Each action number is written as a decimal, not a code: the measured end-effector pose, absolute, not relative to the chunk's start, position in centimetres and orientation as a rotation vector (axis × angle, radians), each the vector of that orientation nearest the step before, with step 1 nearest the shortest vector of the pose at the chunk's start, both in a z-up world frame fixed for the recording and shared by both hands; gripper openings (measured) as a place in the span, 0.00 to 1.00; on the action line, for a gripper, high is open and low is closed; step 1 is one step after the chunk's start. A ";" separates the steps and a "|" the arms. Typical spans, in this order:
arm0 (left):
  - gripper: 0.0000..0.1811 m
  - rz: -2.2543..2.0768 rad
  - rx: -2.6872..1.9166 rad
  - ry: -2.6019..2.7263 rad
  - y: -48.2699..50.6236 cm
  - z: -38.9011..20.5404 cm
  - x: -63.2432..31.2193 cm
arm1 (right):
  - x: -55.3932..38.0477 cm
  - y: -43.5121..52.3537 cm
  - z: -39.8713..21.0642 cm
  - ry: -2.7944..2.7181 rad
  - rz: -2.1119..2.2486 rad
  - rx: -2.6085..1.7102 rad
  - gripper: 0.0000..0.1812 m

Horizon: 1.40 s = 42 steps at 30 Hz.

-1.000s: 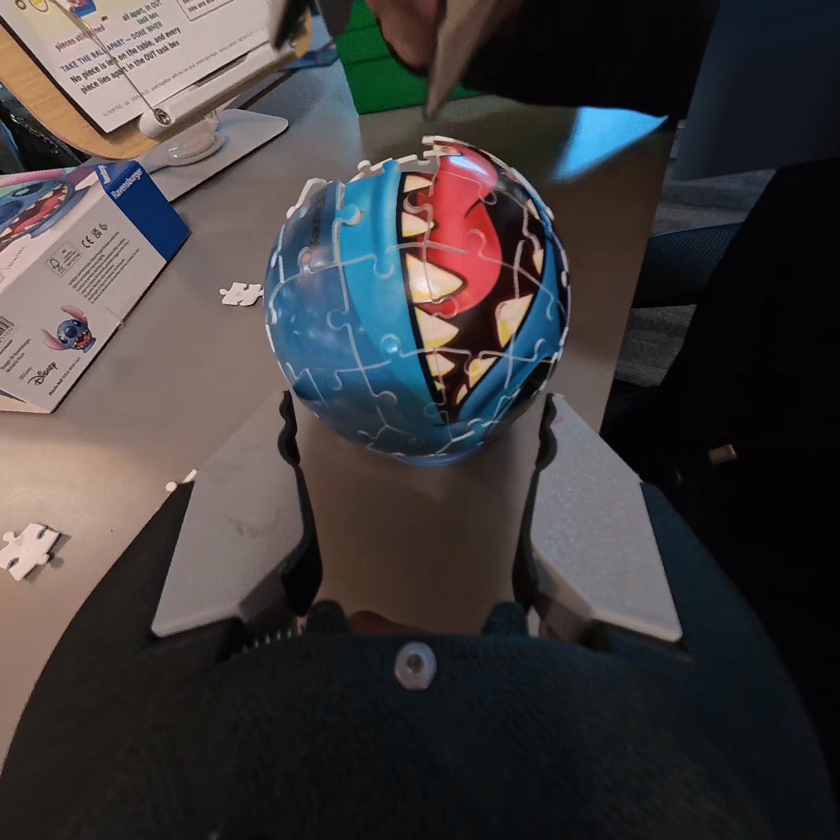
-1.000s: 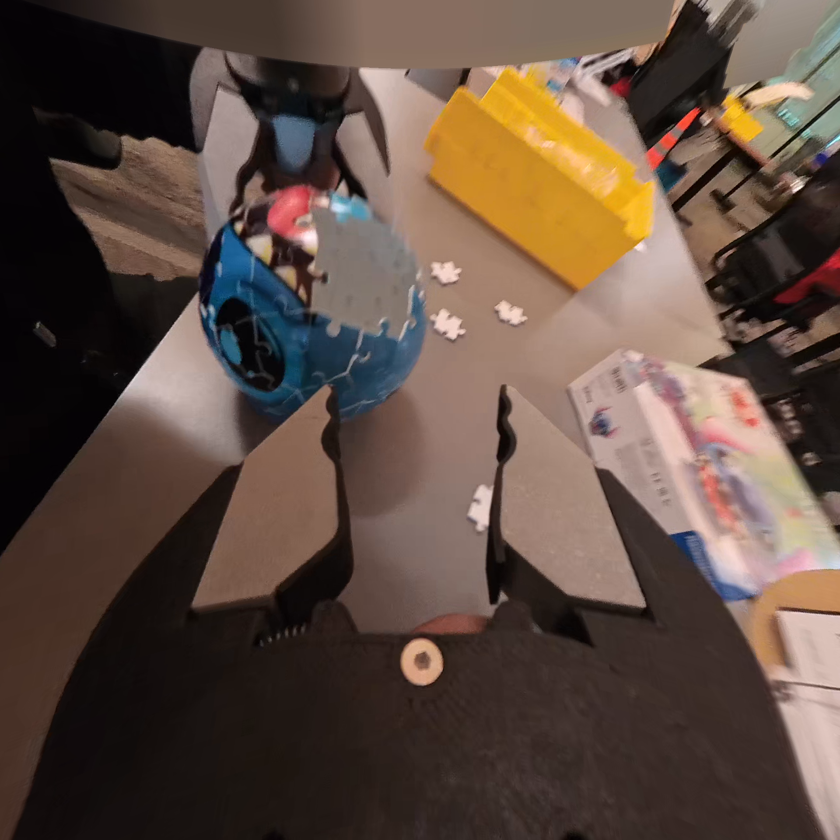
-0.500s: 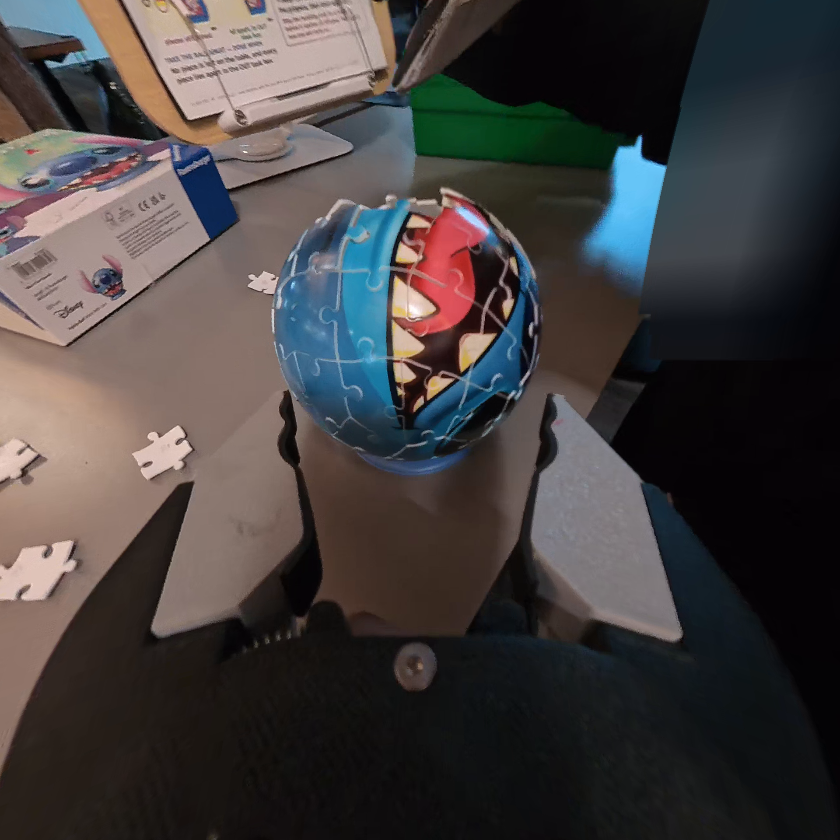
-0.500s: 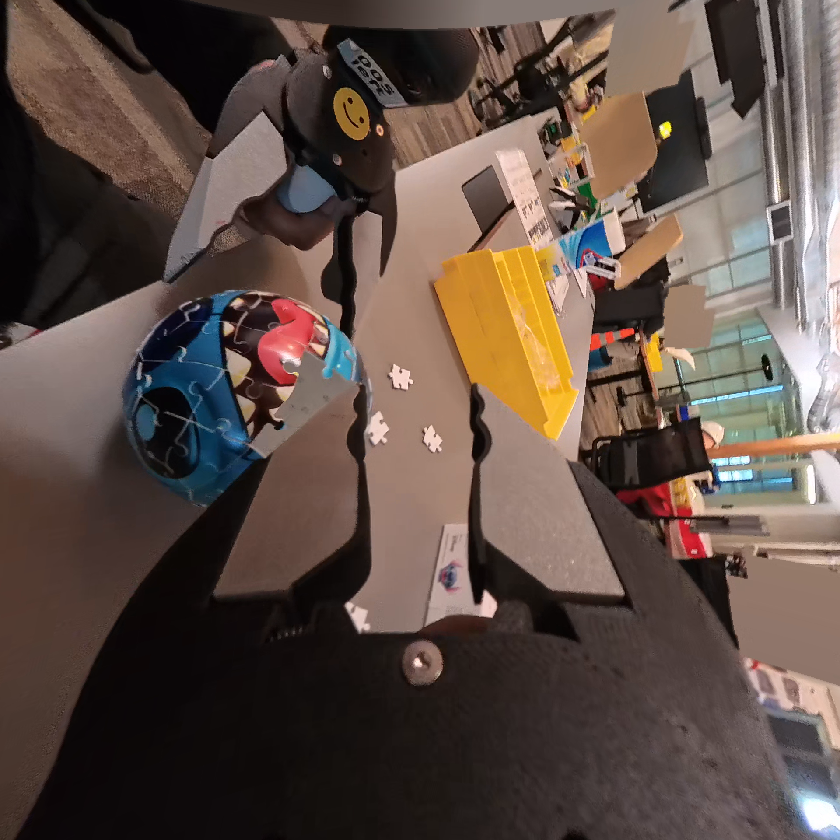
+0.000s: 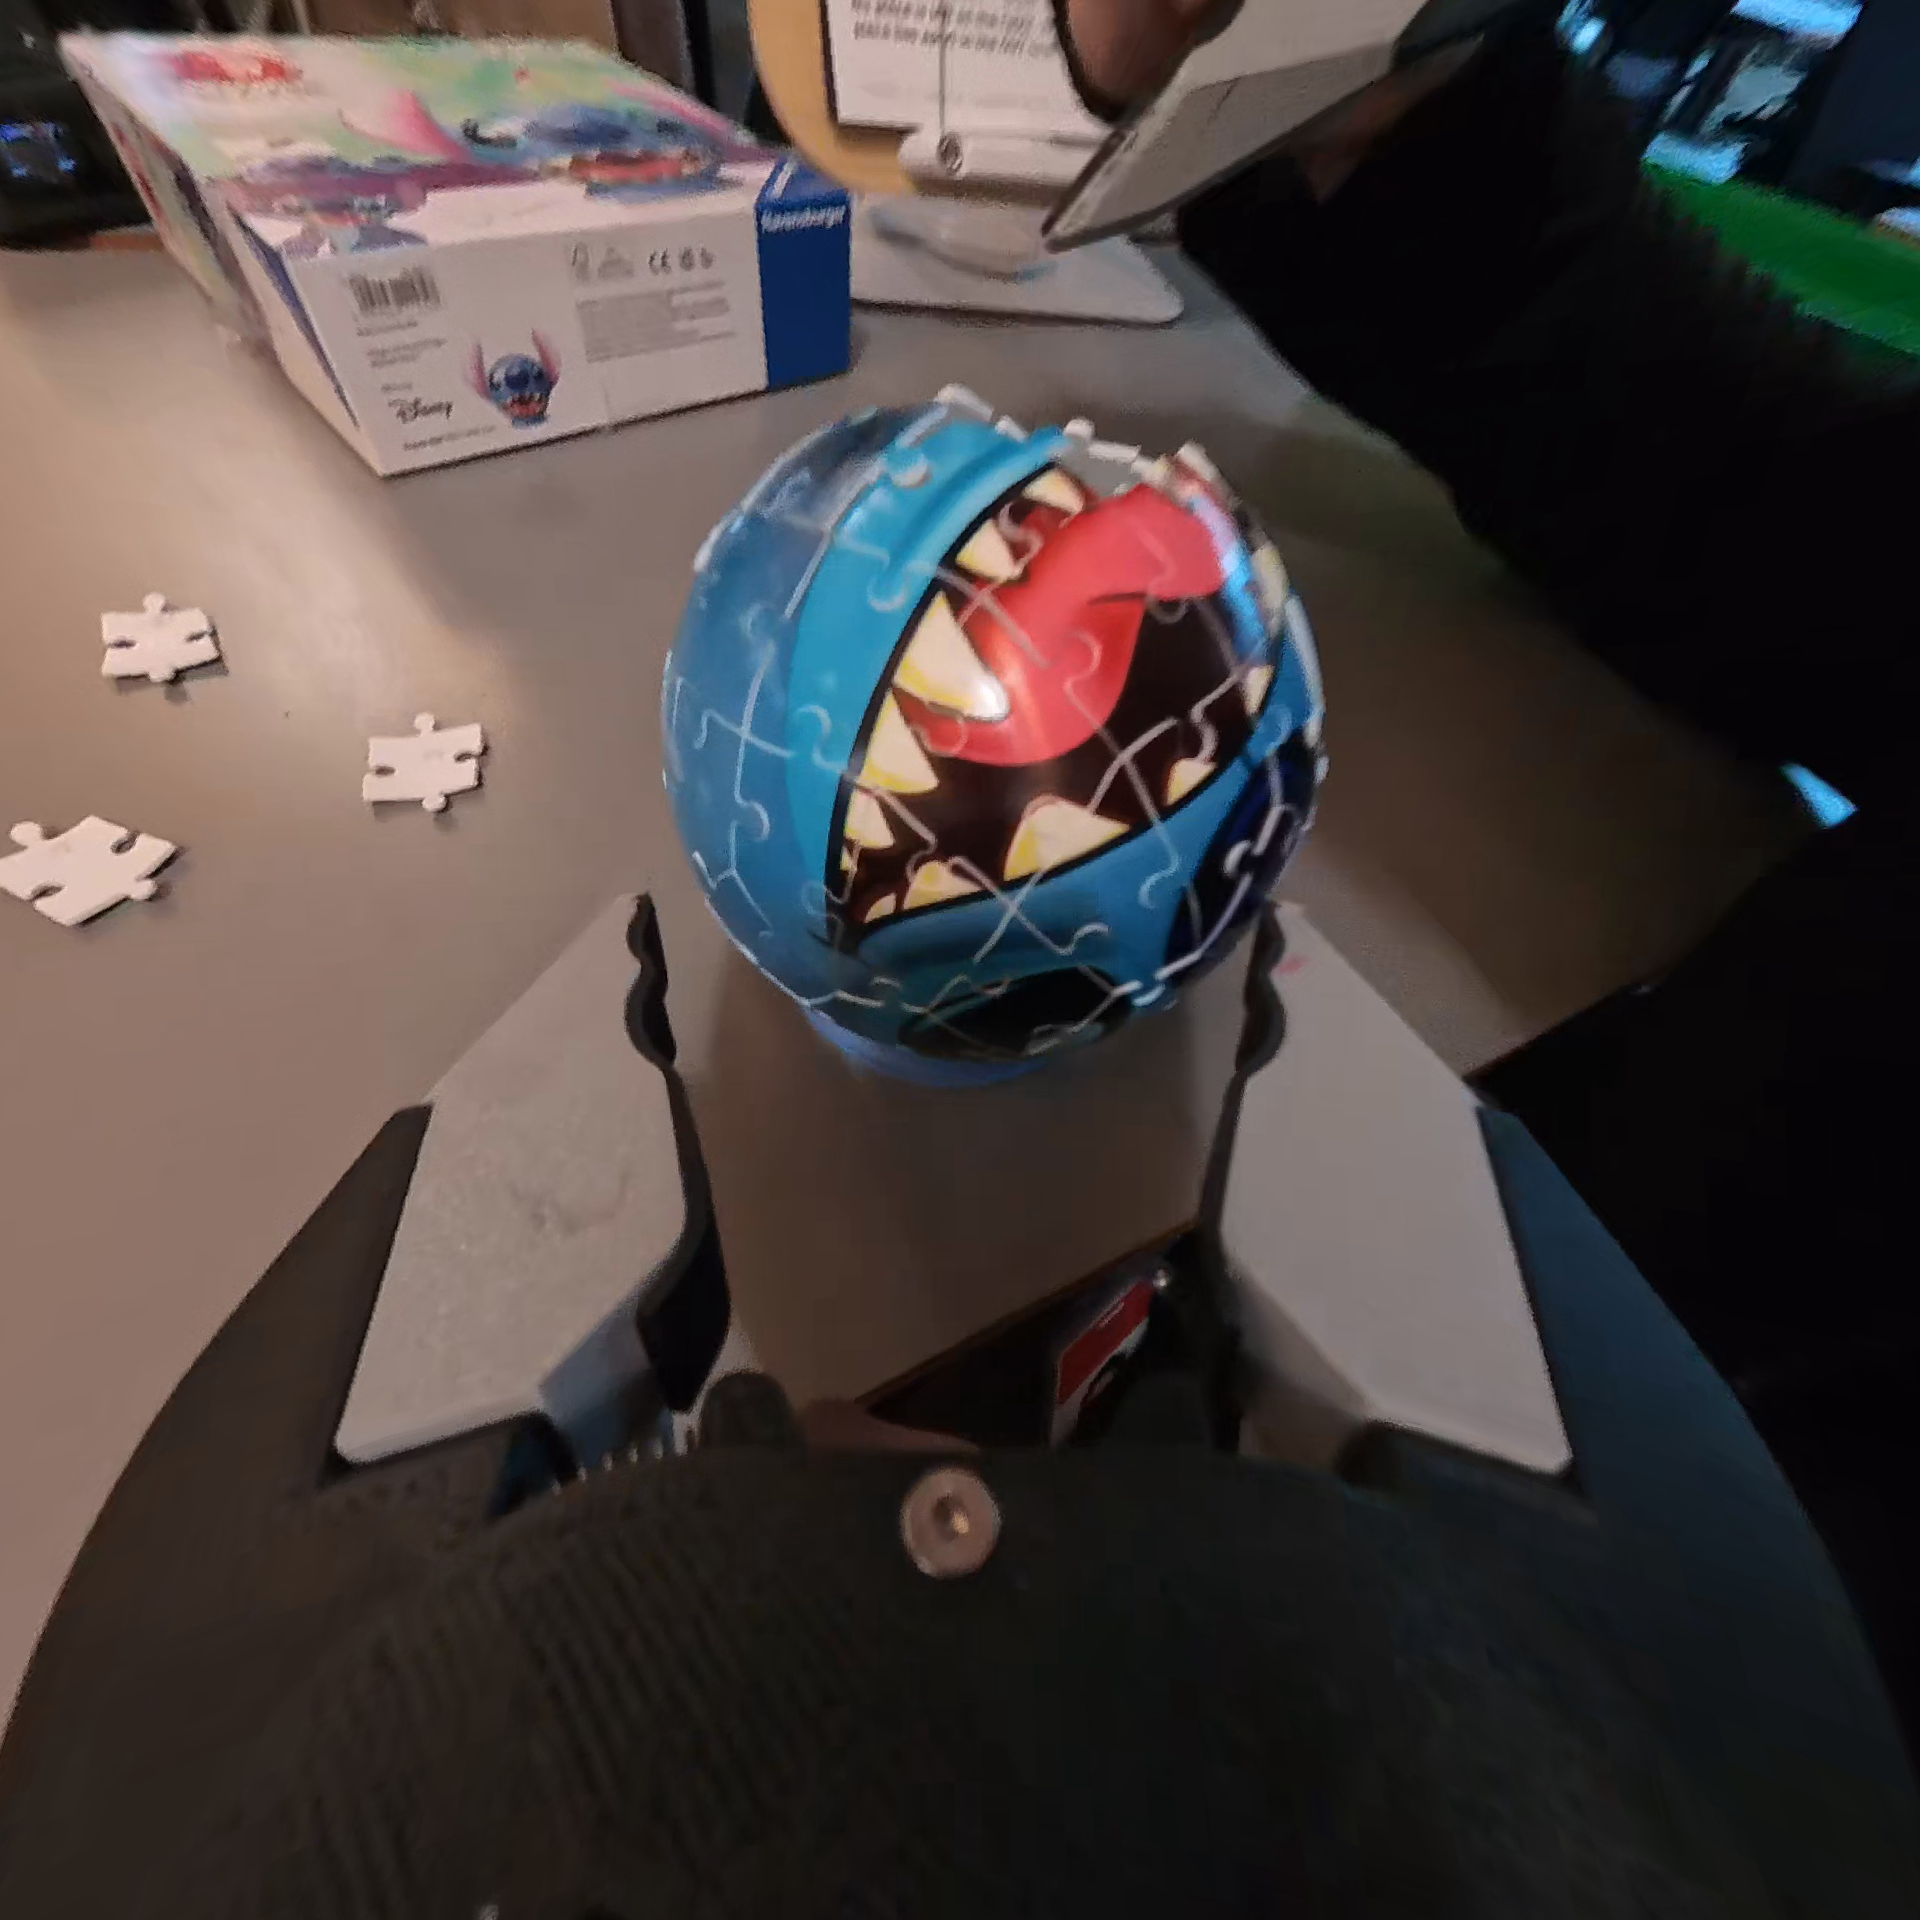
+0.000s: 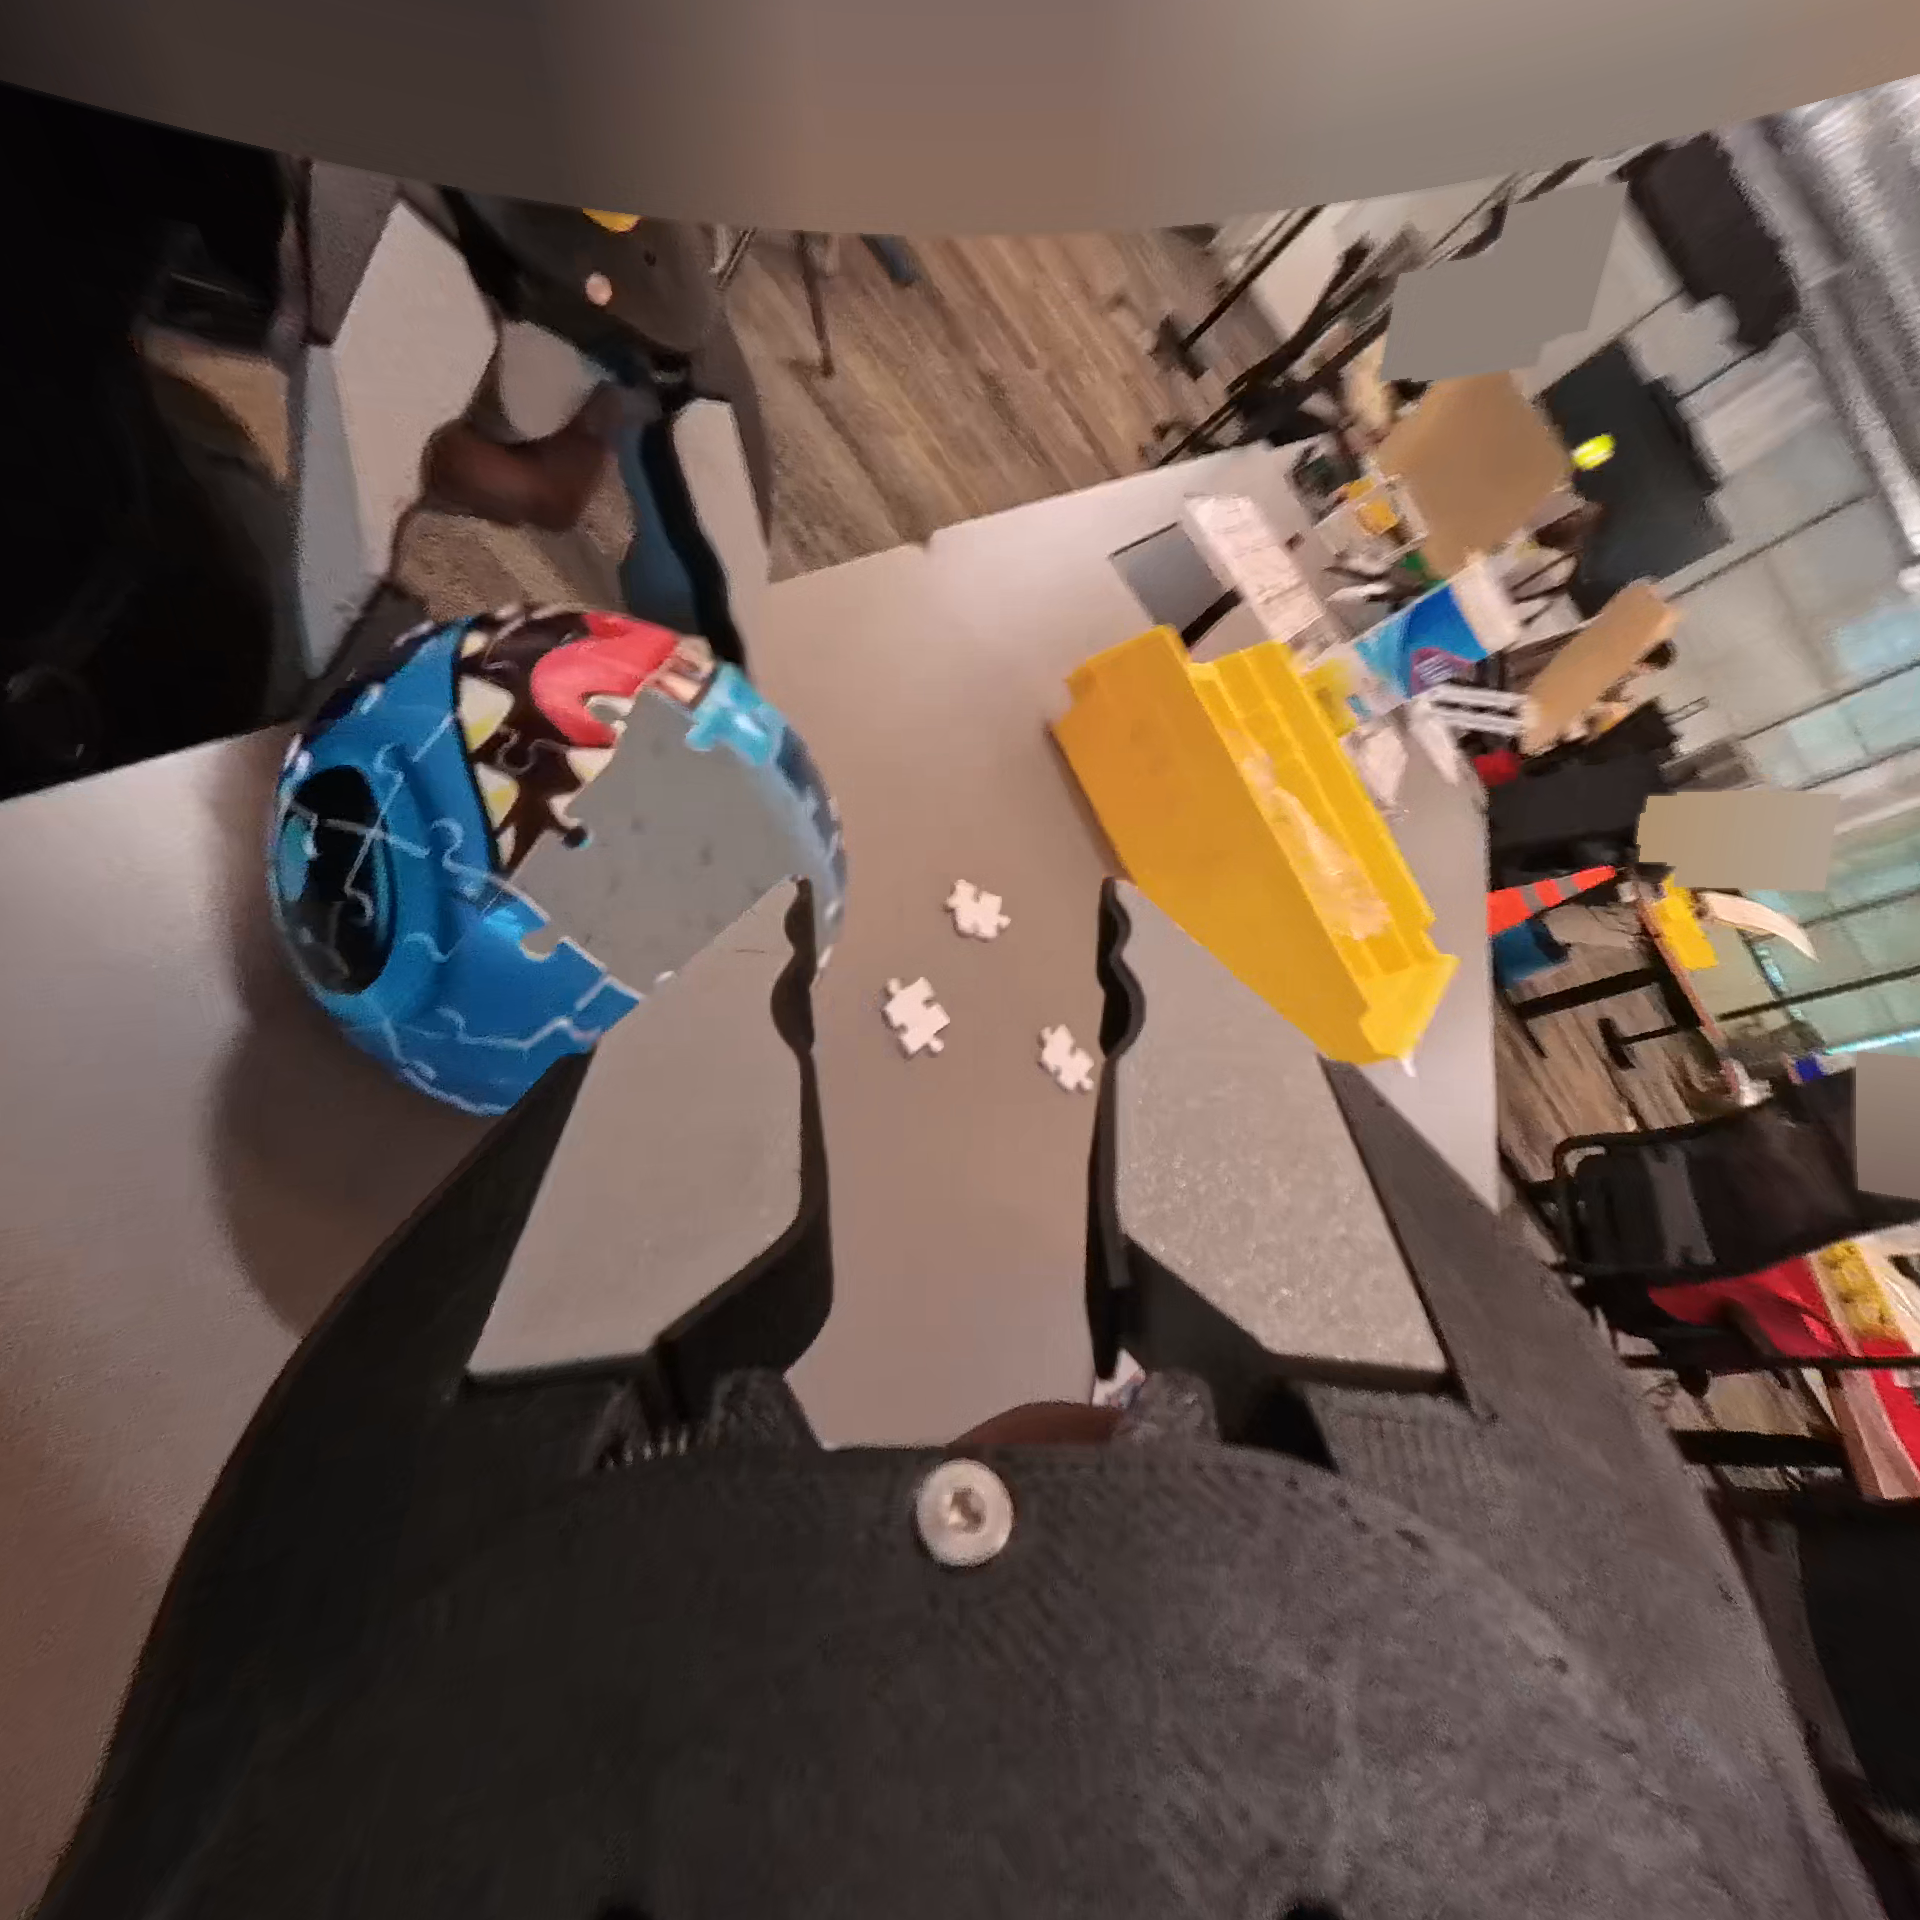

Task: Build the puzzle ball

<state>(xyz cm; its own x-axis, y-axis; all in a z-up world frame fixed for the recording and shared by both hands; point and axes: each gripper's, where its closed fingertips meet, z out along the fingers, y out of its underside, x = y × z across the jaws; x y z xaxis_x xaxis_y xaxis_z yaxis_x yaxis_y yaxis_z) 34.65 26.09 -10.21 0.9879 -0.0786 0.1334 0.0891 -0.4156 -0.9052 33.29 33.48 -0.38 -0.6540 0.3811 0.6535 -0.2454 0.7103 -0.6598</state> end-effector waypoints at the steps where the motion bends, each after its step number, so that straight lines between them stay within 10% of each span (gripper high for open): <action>1: 0.63 -0.174 -2.007 -0.005 26.3 -10.7 34.6 | 33.2 33.2 -0.8 -2.097 0.917 -0.083 0.30; 42: 0.64 -0.248 -2.027 -0.071 25.0 -12.5 31.3 | 32.1 27.8 -4.2 -1.972 0.657 0.429 0.07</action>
<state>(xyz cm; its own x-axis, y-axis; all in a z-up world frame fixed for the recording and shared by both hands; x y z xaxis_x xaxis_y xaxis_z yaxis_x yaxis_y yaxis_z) 31.25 25.01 -12.49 0.9769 -0.0577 0.2058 0.1581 -0.4533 -0.8772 32.06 27.83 -4.18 -0.4621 -0.0225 0.8865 -0.5495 0.7919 -0.2663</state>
